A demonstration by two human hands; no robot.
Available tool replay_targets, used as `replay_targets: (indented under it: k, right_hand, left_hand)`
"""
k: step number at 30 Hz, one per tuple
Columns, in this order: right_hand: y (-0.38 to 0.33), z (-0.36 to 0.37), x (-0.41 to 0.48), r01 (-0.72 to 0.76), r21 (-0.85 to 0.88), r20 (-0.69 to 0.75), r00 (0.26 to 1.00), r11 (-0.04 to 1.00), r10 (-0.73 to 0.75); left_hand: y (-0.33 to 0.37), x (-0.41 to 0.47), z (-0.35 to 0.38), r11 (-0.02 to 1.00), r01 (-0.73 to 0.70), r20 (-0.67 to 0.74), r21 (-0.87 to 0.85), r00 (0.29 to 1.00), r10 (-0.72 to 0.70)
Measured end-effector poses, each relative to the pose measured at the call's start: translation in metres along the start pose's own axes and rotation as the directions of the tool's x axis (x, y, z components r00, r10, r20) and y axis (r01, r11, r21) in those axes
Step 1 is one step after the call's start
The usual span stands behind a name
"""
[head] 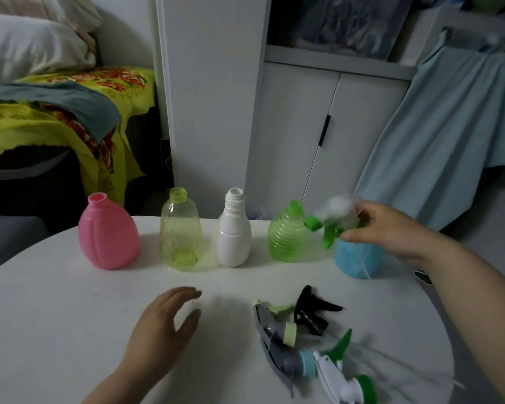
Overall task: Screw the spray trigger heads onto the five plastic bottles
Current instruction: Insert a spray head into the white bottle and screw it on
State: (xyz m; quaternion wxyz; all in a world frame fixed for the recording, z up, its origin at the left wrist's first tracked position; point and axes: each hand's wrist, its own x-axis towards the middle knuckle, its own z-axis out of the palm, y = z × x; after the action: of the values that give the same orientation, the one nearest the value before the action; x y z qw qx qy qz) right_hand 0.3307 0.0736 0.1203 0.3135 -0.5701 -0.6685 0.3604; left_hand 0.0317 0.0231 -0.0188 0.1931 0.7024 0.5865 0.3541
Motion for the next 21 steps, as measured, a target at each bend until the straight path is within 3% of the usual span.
replay_targets:
  k: [4, 8, 12, 21]
  right_hand:
    - [-0.019, -0.008, 0.002, 0.097, 0.331, -0.128, 0.99, 0.939, -0.057]
    - [-0.034, -0.008, 0.014, 0.227, 0.555, -0.268, 0.959, 0.8, -0.086]
    - [-0.048, -0.005, 0.028, 0.307, 0.635, -0.305, 0.943, 0.709, -0.136]
    - [-0.078, 0.006, 0.061, 0.396, 0.701, -0.322, 0.918, 0.594, -0.232]
  left_hand:
    - [0.043, 0.033, 0.003, 0.978, -0.105, -0.161, -0.182, 0.984, 0.076]
    - [0.065, 0.078, 0.018, 0.941, -0.026, -0.214, -0.338, 0.976, -0.05]
    - [0.057, 0.106, 0.031, 0.906, 0.083, -0.158, -0.415, 0.974, -0.161]
    - [0.046, 0.134, 0.044, 0.906, 0.061, -0.093, -0.419, 0.99, -0.11]
